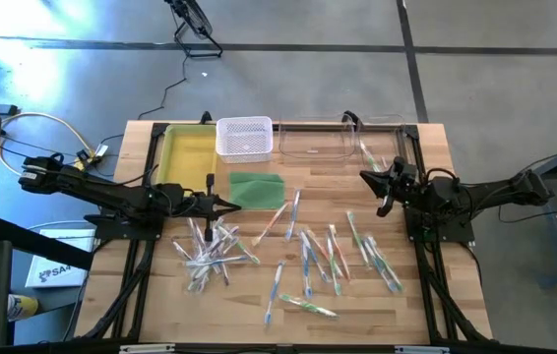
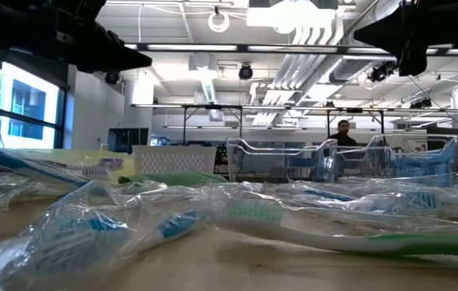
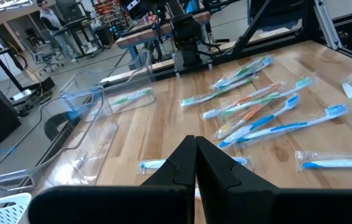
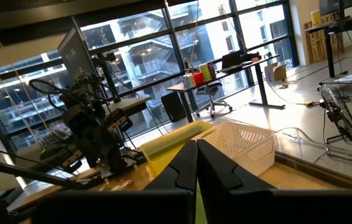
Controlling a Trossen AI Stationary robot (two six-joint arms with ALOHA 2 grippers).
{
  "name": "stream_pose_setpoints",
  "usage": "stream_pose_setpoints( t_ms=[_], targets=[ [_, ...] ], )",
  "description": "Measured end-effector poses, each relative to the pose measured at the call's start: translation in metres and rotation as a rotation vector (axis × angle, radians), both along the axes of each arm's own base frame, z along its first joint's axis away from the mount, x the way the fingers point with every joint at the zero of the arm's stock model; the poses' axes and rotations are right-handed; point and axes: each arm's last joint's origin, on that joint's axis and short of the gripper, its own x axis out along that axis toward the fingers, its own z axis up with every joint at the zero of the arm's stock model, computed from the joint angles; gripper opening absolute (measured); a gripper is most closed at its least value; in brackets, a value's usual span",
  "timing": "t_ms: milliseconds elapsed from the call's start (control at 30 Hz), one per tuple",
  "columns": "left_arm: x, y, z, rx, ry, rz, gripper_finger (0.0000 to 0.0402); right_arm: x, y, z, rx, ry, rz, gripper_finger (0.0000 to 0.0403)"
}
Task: Pick & Place Toothbrushes
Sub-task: Put the orange toothbrush into the yellow bin
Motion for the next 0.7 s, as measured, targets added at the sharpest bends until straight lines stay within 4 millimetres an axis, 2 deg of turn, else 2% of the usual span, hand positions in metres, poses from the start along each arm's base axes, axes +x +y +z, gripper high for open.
stream_pose_setpoints(
  t_ms=[400,700],
  targets=[
    [0.0000,0.0000,0.0000,0.000,0.000,-0.001,0.0003,0.0000,0.0000,-0.0001,-0.001,0.001,0.000,0.0002],
    [0.0000,0.0000,0.0000,-0.032,-0.003,0.001,0.0003,0.0001,0.0000,-0.0002,-0.070,0.034,-0.009,0.0002]
  ],
)
